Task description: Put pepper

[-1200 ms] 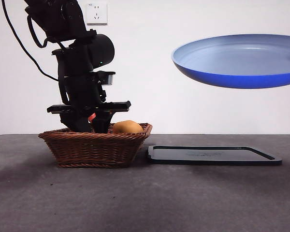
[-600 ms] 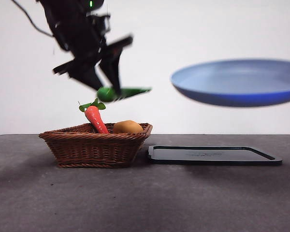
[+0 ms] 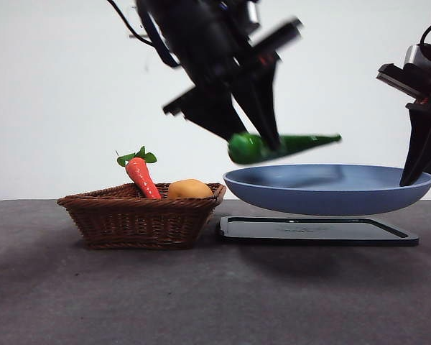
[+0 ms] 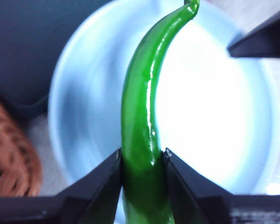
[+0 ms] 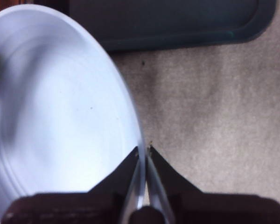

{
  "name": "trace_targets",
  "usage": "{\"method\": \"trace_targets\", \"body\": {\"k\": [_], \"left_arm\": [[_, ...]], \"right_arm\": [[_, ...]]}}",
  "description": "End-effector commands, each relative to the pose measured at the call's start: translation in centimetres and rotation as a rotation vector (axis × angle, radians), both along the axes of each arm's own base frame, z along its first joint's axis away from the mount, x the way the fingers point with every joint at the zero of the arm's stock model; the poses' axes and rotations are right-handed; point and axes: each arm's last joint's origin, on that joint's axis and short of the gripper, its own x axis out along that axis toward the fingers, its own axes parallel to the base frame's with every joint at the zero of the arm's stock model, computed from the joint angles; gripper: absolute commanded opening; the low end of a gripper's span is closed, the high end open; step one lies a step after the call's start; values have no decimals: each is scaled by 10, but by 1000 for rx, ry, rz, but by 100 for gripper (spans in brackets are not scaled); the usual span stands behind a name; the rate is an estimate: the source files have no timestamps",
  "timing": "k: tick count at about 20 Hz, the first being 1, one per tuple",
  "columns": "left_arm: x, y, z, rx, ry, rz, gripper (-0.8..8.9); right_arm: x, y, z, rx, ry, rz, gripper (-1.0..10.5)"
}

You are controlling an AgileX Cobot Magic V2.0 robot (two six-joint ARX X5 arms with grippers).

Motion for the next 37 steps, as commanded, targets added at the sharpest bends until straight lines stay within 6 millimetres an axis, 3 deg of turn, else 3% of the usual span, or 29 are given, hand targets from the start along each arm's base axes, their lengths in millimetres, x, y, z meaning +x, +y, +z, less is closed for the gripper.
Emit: {"method": "trace_targets", "body": {"k": [1,7,12,15,19,27,32,37], "left_arm": [[3,-17,-12,21,-43,-23,124],[6,-28,-35,51,-13,-37,132],[5,-30,-34,40,-20,-45,236],[1,-27,-30,45,-7,-49,236],[-8,-17,-1,12,-45,-50,236],[-49,30,86,-81,-210,-84,236],[-70,65,123,-79,-325,-35,235],[-85,83,138,-90,-344,-22,234]], "right_arm": [[4,2,5,35,-9,5,5],[4,2,5,55,-10,16,5],[4,2,5,54,-10,17,5],[4,2,5,53,-8,17,5],[3,2,5,53,-3,17,5],[11,1,8,67,-67,-22,5],[49,-9,10,71,-69,-81,5],[103,-15,-4,52,-35,-118,5]]}}
